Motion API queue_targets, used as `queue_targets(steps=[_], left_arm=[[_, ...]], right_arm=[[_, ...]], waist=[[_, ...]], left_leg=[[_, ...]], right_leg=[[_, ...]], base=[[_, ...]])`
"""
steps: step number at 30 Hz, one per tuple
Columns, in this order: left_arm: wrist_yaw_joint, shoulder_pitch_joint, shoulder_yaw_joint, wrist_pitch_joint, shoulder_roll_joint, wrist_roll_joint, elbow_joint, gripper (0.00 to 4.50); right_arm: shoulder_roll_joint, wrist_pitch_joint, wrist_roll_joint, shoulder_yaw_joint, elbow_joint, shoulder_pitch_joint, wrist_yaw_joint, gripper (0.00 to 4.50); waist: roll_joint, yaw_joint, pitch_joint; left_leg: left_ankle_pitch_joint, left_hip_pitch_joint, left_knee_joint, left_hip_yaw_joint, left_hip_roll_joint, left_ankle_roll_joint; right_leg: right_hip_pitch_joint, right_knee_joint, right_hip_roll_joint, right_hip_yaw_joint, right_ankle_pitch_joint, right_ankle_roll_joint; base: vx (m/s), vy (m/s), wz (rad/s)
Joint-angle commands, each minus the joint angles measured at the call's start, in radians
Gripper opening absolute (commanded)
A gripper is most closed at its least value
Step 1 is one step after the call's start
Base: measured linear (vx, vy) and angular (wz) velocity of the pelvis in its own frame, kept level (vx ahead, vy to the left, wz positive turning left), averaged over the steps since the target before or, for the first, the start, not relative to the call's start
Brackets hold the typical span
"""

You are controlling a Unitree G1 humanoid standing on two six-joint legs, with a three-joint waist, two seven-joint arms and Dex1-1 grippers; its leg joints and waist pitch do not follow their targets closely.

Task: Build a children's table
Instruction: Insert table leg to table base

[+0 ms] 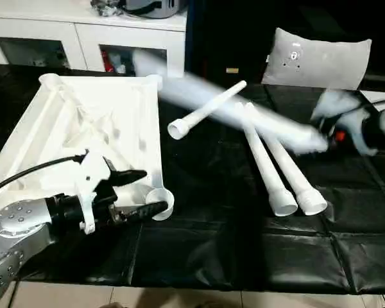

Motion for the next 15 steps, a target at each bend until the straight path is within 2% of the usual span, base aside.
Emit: queue_targets(steps=[1, 2, 4, 5, 6, 7, 8, 9, 10, 11, 12, 13, 15], left_arm=[[0.034, -0.034, 0.03, 0.013, -0.024, -0.024, 0.009, 4.5], [0.06, -0.054, 0.047, 0.013, -0.053, -0.032, 0.027, 4.5], [0.109, -0.089, 0.08, 0.013, -0.106, -0.048, 0.063, 4.5], [0.147, -0.128, 0.11, 0.012, -0.153, -0.07, 0.094, 4.5], [0.164, -0.15, 0.127, 0.013, -0.18, -0.089, 0.11, 4.5], [0.17, -0.158, 0.133, 0.014, -0.189, -0.097, 0.116, 4.5], [0.184, -0.177, 0.147, 0.017, -0.21, -0.117, 0.13, 4.5], [0.22, -0.229, 0.187, 0.033, -0.266, -0.179, 0.168, 4.5], [0.22, -0.229, 0.187, 0.033, -0.266, -0.179, 0.168, 4.5], [0.252, -0.278, 0.225, 0.053, -0.315, -0.243, 0.212, 4.5], [0.255, -0.287, 0.23, 0.055, -0.323, -0.252, 0.219, 4.5], [0.266, -0.318, 0.251, 0.064, -0.354, -0.295, 0.246, 4.5], [0.276, -0.36, 0.282, 0.074, -0.404, -0.361, 0.28, 4.5]], right_arm=[[0.043, 0.095, 0.065, -0.059, -0.115, 0.042, -0.073, 2.79], [0.09, 0.136, 0.094, -0.086, -0.178, 0.077, -0.122, 2.79], [0.192, 0.157, 0.142, -0.131, -0.252, 0.122, -0.219, 2.79], [0.303, 0.155, 0.182, -0.163, -0.317, 0.163, -0.324, 2.79], [0.355, 0.143, 0.195, -0.166, -0.346, 0.186, -0.37, 2.79], [0.372, 0.141, 0.203, -0.165, -0.355, 0.195, -0.379, 2.79], [0.411, 0.138, 0.224, -0.162, -0.379, 0.215, -0.4, 2.79], [0.492, 0.14, 0.278, -0.149, -0.435, 0.266, -0.422, 2.79], [0.492, 0.14, 0.278, -0.149, -0.435, 0.266, -0.422, 2.79], [0.564, 0.158, 0.338, -0.145, -0.478, 0.308, -0.428, 2.79], [0.576, 0.168, 0.35, -0.147, -0.487, 0.314, -0.428, 2.79], [0.623, 0.207, 0.4, -0.157, -0.52, 0.34, -0.429, 2.79], [0.671, 0.262, 0.456, -0.156, -0.577, 0.387, -0.424, 2.79]], waist=[[-0.01, -0.001, -0.055], [-0.01, 0.001, -0.057], [-0.009, -0.002, -0.056], [-0.011, -0.002, -0.058], [-0.013, -0.001, -0.062], [-0.01, 0.0, -0.062], [-0.01, 0.002, -0.065], [-0.009, 0.007, -0.066], [-0.005, 0.009, -0.066], [-0.006, 0.009, -0.068], [-0.004, 0.015, -0.069], [-0.006, 0.014, -0.071], [-0.005, 0.024, -0.075]], left_leg=[[-0.257, 0.006, -0.063, -0.015, 0.03, 0.058], [-0.267, 0.012, -0.061, -0.015, 0.031, 0.053], [-0.268, 0.012, -0.063, -0.014, 0.027, 0.043], [-0.266, 0.014, -0.062, -0.012, 0.025, 0.037], [-0.252, 0.012, -0.064, -0.014, 0.024, 0.033], [-0.248, 0.013, -0.065, -0.014, 0.025, 0.029], [-0.236, 0.012, -0.067, -0.015, 0.028, 0.029], [-0.222, 0.013, -0.068, -0.013, 0.028, 0.03], [-0.221, 0.016, -0.068, -0.011, 0.029, 0.03], [-0.216, 0.012, -0.07, -0.014, 0.03, 0.031], [-0.205, 0.013, -0.071, -0.013, 0.031, 0.034], [-0.196, 0.01, -0.072, -0.013, 0.031, 0.036], [-0.147, 0.007, -0.074, -0.015, 0.036, 0.042]], right_leg=[[0.043, -0.111, -0.058, 0.037, -0.501, -0.112], [0.037, -0.113, -0.059, 0.036, -0.512, -0.106], [0.037, -0.117, -0.057, 0.034, -0.519, -0.094], [0.034, -0.122, -0.061, 0.034, -0.534, -0.08], [0.037, -0.121, -0.063, 0.032, -0.535, -0.073], [0.036, -0.123, -0.063, 0.033, -0.529, -0.07], [0.039, -0.119, -0.064, 0.035, -0.498, -0.078], [0.039, -0.116, -0.064, 0.038, -0.463, -0.088], [0.036, -0.116, -0.064, 0.04, -0.451, -0.093], [0.043, -0.11, -0.064, 0.039, -0.421, -0.103], [0.042, -0.109, -0.066, 0.041, -0.396, -0.107], [0.047, -0.106, -0.067, 0.042, -0.376, -0.114], [0.053, -0.097, -0.07, 0.045, -0.299, -0.135]], base=[[0.0, 0.0, 0.0], [0.0, 0.0, 0.0], [0.0, 0.0, 0.0], [0.0, 0.0, 0.0], [0.0, 0.0, 0.0], [0.0, 0.0, 0.0], [0.0, 0.0, 0.0], [0.0, 0.0, 0.0], [0.0, 0.0, 0.0], [0.0, 0.0, 0.0], [0.0, 0.0, 0.0], [0.0, 0.0, 0.0], [0.0, 0.0, 0.0]])
